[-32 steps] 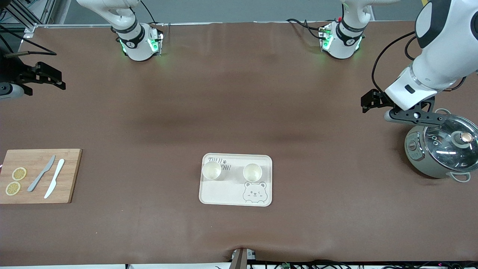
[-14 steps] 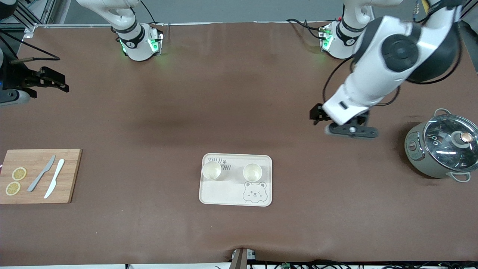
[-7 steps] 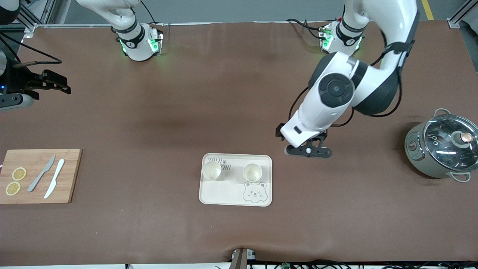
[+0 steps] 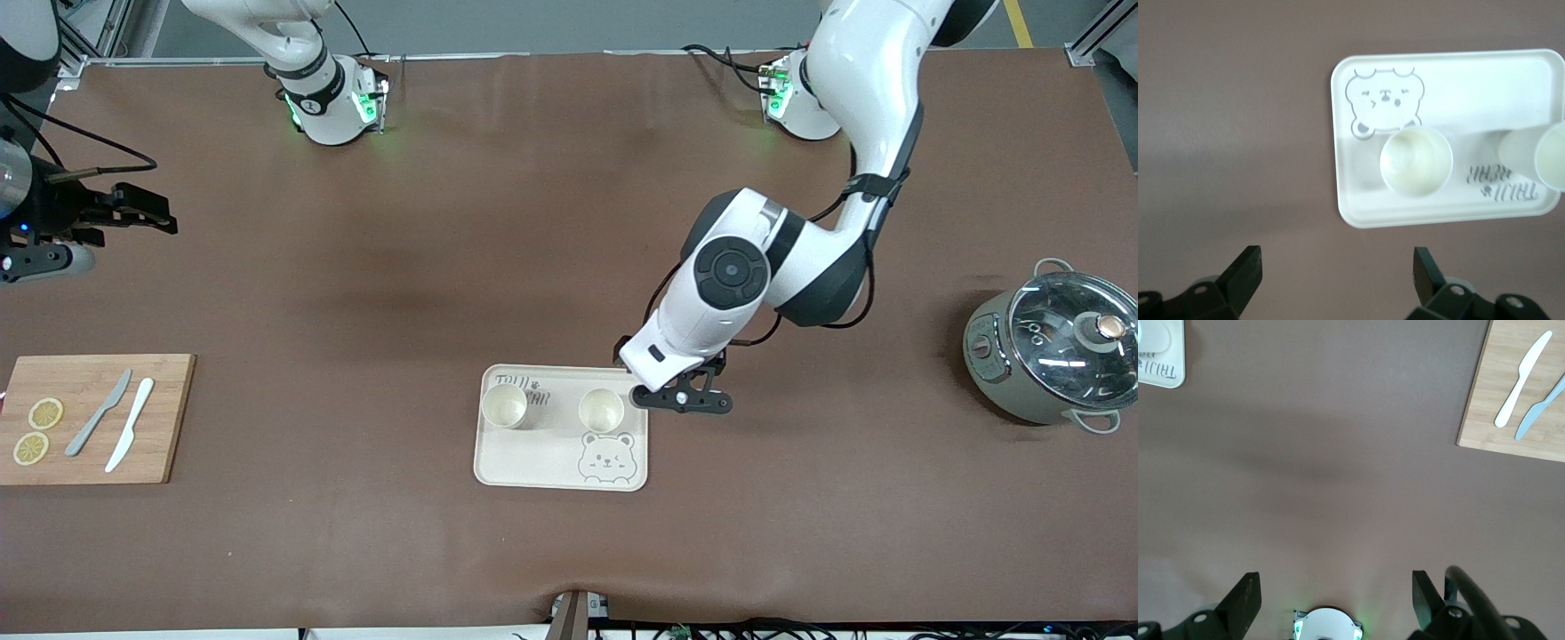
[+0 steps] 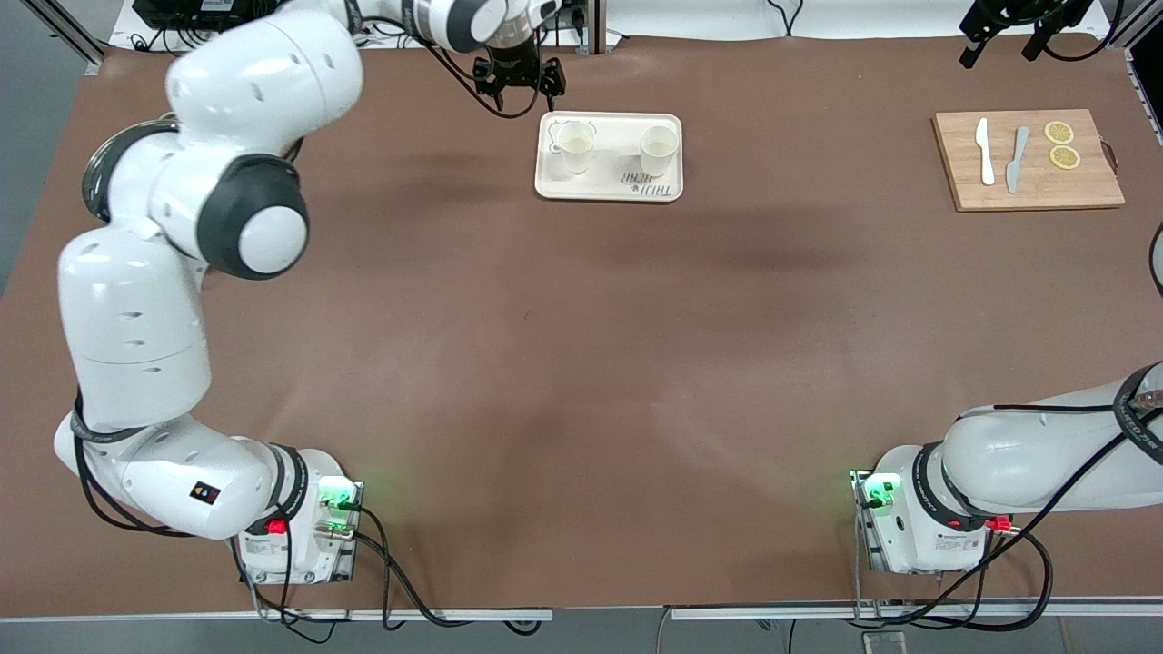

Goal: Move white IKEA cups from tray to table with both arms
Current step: 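Lower the left gripper and grasp the white cup by its rim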

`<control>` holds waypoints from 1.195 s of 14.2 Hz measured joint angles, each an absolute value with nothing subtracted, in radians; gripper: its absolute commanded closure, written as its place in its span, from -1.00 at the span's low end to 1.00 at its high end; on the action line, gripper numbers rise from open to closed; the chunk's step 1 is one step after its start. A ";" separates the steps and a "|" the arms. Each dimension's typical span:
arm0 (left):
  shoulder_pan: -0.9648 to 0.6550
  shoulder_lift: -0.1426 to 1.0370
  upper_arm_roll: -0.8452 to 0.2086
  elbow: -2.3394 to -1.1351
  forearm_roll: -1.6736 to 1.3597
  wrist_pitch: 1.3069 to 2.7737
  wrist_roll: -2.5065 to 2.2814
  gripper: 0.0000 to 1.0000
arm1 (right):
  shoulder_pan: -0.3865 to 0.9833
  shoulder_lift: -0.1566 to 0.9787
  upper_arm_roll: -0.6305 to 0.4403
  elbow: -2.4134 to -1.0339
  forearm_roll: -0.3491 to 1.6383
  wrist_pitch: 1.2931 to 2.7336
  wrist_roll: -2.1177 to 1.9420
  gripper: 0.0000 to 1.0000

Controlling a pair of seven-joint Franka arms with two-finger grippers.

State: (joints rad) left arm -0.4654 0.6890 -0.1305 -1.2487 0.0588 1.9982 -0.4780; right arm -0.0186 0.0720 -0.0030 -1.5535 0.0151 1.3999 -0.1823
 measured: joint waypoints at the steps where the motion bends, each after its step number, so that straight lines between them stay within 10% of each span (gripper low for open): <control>1: -0.509 0.707 -0.089 -1.242 0.059 2.019 -0.478 -1.00 | -0.020 0.082 -0.004 -1.553 0.015 1.401 -0.182 -1.00; 17: -0.570 0.954 -0.011 -1.119 0.059 2.248 -0.489 -1.00 | -0.043 0.196 0.013 -1.542 0.025 1.402 -0.114 -1.00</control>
State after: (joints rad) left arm -0.5704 0.9544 -0.0107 -1.1192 0.0588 2.2482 -0.4886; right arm -0.0433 0.1956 0.0127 -1.5417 0.0253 1.4019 -0.1144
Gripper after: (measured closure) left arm 0.000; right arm 0.000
